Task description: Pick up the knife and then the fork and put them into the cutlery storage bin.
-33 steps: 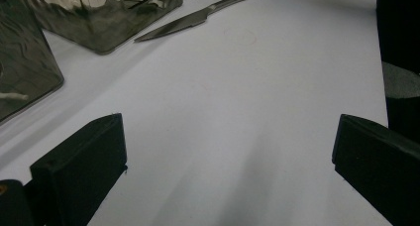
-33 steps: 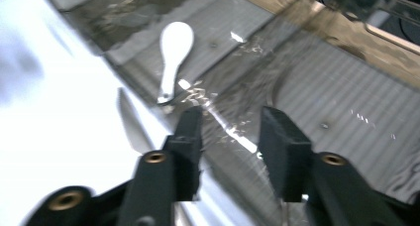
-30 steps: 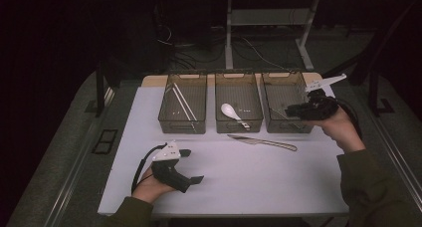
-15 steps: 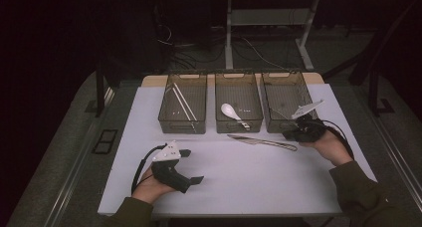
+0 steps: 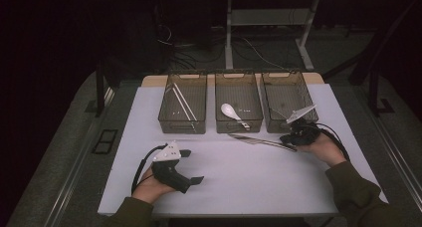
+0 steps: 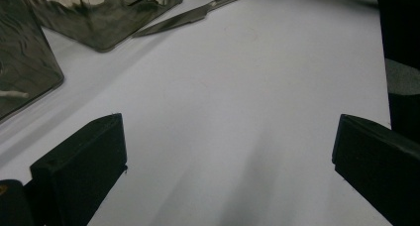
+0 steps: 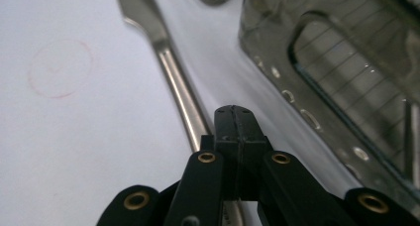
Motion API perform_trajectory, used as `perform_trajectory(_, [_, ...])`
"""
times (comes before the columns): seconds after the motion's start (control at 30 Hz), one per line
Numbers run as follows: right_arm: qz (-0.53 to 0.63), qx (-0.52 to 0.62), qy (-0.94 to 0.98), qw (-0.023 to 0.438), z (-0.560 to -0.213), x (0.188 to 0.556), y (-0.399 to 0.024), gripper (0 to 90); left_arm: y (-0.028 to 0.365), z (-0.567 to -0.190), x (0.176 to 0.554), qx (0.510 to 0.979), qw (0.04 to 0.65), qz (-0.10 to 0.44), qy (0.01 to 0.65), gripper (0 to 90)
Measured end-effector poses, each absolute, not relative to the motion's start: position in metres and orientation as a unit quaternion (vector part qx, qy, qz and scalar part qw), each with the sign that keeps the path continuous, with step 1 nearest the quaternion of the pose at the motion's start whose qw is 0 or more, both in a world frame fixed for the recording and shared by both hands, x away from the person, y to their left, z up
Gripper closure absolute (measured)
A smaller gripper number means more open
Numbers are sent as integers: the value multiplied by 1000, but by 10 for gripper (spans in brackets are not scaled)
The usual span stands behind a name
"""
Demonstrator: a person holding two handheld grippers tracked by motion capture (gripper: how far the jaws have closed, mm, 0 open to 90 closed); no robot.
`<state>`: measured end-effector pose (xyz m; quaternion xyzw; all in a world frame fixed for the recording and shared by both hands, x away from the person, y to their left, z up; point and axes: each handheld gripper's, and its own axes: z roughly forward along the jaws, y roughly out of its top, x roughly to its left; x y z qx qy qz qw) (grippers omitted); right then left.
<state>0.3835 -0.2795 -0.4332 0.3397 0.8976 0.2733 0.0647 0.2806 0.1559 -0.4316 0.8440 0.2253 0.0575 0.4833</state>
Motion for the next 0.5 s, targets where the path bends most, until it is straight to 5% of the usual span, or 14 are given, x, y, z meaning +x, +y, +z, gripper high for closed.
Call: perform_trajectory(0.5, [254,289,923,18,-430,364,-270,895,156,-431,282,843,485,56,224,0])
